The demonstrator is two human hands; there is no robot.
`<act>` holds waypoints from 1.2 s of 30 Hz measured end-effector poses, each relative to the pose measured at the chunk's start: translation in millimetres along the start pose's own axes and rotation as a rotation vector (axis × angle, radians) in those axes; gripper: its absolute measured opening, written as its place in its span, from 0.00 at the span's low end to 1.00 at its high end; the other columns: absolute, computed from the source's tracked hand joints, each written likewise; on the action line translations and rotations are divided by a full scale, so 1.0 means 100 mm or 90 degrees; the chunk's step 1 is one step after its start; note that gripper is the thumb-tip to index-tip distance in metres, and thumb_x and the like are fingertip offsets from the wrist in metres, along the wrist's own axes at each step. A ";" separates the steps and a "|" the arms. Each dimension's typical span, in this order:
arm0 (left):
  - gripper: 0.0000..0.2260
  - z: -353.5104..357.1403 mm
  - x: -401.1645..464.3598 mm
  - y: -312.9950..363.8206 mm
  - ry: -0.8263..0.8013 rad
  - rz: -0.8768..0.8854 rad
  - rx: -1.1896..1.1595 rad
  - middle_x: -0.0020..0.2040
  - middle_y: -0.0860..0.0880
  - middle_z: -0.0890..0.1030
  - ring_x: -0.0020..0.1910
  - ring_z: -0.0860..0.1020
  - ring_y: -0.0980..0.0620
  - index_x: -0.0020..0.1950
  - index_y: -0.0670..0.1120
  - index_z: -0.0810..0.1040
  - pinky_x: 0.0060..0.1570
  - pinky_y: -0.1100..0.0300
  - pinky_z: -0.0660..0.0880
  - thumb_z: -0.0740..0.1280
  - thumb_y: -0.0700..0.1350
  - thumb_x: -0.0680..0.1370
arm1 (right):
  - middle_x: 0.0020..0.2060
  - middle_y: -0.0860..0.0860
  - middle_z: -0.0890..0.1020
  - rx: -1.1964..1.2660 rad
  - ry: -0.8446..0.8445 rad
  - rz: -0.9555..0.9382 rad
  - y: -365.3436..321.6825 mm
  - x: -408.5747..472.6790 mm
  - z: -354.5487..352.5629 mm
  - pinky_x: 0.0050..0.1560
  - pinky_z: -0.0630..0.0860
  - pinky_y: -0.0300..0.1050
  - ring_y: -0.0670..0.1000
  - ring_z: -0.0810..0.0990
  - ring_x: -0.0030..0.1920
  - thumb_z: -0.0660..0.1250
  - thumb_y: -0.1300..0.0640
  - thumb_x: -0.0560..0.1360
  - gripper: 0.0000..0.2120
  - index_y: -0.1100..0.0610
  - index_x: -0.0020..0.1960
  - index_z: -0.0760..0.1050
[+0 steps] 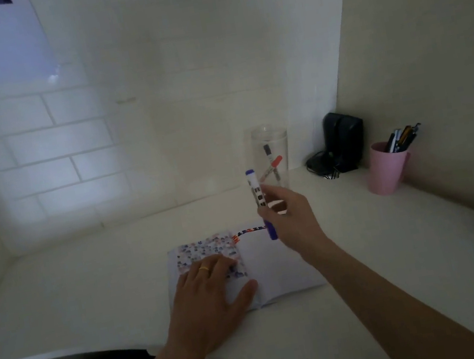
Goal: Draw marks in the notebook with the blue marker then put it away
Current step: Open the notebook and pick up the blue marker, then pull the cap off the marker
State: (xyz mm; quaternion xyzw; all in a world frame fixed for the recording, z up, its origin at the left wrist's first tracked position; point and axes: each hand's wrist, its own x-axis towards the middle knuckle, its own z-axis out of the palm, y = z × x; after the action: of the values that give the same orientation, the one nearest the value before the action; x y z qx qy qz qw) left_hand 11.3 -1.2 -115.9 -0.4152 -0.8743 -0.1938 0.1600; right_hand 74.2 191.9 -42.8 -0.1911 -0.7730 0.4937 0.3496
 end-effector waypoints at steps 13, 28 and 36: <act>0.15 -0.33 0.87 -0.57 -0.220 -0.064 -0.268 0.45 0.52 0.87 0.44 0.84 0.56 0.49 0.49 0.86 0.51 0.53 0.81 0.69 0.60 0.79 | 0.32 0.56 0.81 0.371 -0.017 0.316 0.38 0.32 0.42 0.37 0.76 0.41 0.50 0.78 0.32 0.75 0.58 0.72 0.07 0.62 0.42 0.83; 0.13 0.17 1.46 -0.54 -0.004 0.273 -0.229 0.42 0.69 0.69 0.37 0.72 0.68 0.56 0.53 0.79 0.40 0.76 0.67 0.61 0.58 0.82 | 0.32 0.56 0.84 0.433 0.009 0.204 0.42 0.26 0.41 0.40 0.79 0.44 0.50 0.81 0.33 0.74 0.55 0.64 0.14 0.61 0.46 0.87; 0.10 0.15 1.37 -0.43 -0.028 0.301 -0.216 0.41 0.63 0.72 0.39 0.74 0.61 0.54 0.56 0.72 0.41 0.72 0.69 0.54 0.58 0.84 | 0.29 0.52 0.82 0.296 0.045 0.084 0.36 0.24 0.44 0.40 0.81 0.40 0.47 0.79 0.30 0.70 0.54 0.74 0.10 0.62 0.45 0.84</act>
State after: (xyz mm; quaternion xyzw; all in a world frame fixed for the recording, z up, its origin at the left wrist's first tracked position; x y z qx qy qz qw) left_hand -107.0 72.4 -76.9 -0.6326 -0.7116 -0.2853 0.1099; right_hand 23.5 195.0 -78.2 -0.1727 -0.6118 0.6733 0.3777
